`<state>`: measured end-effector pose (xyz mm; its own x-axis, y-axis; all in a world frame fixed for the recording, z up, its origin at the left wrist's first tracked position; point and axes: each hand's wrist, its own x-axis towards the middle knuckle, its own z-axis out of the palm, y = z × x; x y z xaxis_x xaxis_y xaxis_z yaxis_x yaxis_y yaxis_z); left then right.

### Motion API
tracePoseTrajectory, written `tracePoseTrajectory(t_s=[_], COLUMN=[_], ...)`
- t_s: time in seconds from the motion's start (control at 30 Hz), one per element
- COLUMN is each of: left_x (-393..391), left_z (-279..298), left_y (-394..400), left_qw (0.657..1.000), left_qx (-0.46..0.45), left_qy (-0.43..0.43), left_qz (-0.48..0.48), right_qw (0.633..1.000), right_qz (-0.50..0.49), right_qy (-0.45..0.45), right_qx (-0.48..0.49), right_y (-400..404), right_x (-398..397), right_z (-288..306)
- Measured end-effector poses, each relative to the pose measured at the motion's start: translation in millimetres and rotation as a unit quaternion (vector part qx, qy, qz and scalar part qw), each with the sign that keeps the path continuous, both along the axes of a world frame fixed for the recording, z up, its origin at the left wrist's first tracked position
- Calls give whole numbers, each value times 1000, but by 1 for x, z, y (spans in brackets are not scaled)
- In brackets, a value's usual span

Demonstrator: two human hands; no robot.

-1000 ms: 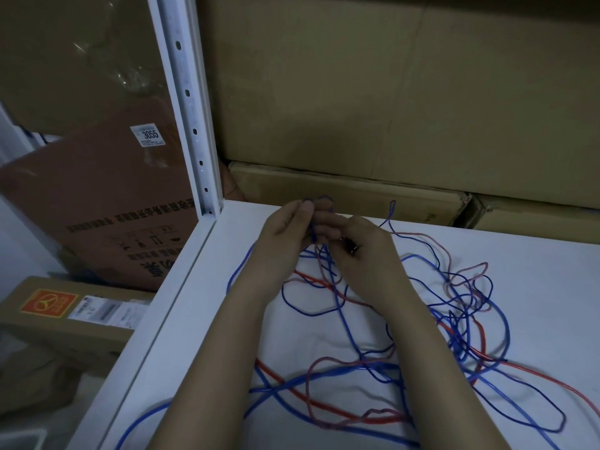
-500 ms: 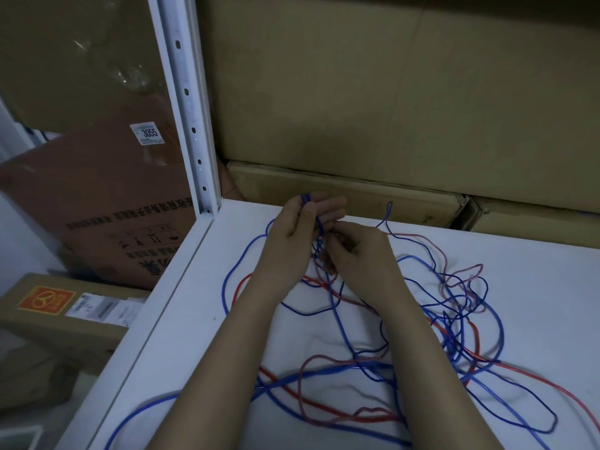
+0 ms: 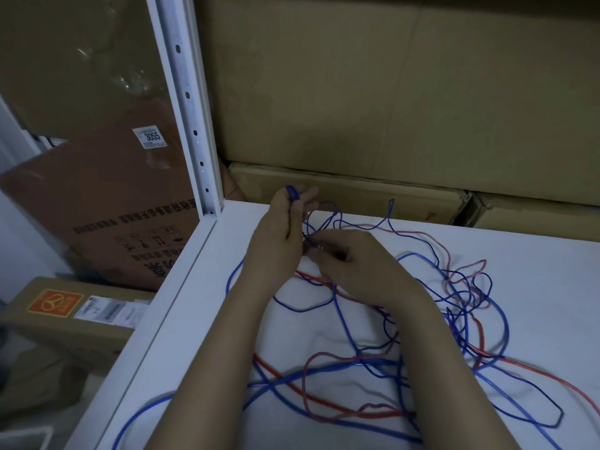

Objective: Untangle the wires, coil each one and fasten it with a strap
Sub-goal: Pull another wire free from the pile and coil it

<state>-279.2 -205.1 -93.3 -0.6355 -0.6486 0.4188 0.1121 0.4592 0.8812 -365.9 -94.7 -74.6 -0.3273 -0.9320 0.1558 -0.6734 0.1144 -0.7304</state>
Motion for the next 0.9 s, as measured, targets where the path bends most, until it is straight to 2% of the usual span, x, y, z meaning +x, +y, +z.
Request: tracePoseTrajectory(t_s=[0.13, 0.2, 0.33, 0.47, 0.57, 0.7, 0.77, 0.83, 0.9], left_x=[9, 11, 15, 19, 21, 16, 11, 8, 6], left_z=[5, 7, 15, 20, 22, 29, 32, 33, 32], left_y=[-3, -1, 5, 6, 6, 8, 9, 9, 11], left_qw=[992, 988, 992, 965, 929, 874, 867, 865, 889], left_qx=[-100, -111, -12, 125, 258, 391, 395, 389, 354], left_qy=[-76, -101, -84, -52, -1, 149, 195, 220, 206], left_qz=[-29, -38, -98, -224, -265, -249, -233, -229, -208], right_qw=[997, 993, 968, 946, 959, 974, 983, 989, 991], right_qz=[-26, -40, -97, -142, -126, -109, -98, -86, -67], right_qy=[48, 70, 117, 70, 10, -24, -11, 48, 99], right_qx=[-49, -87, -199, -284, -253, -196, -157, -110, -64], right_y=[5, 9, 11, 11, 11, 9, 8, 6, 4], right_x=[-3, -6, -16, -17, -19, -18, -15, -10, -3], right_z=[6, 9, 14, 15, 13, 9, 7, 6, 5])
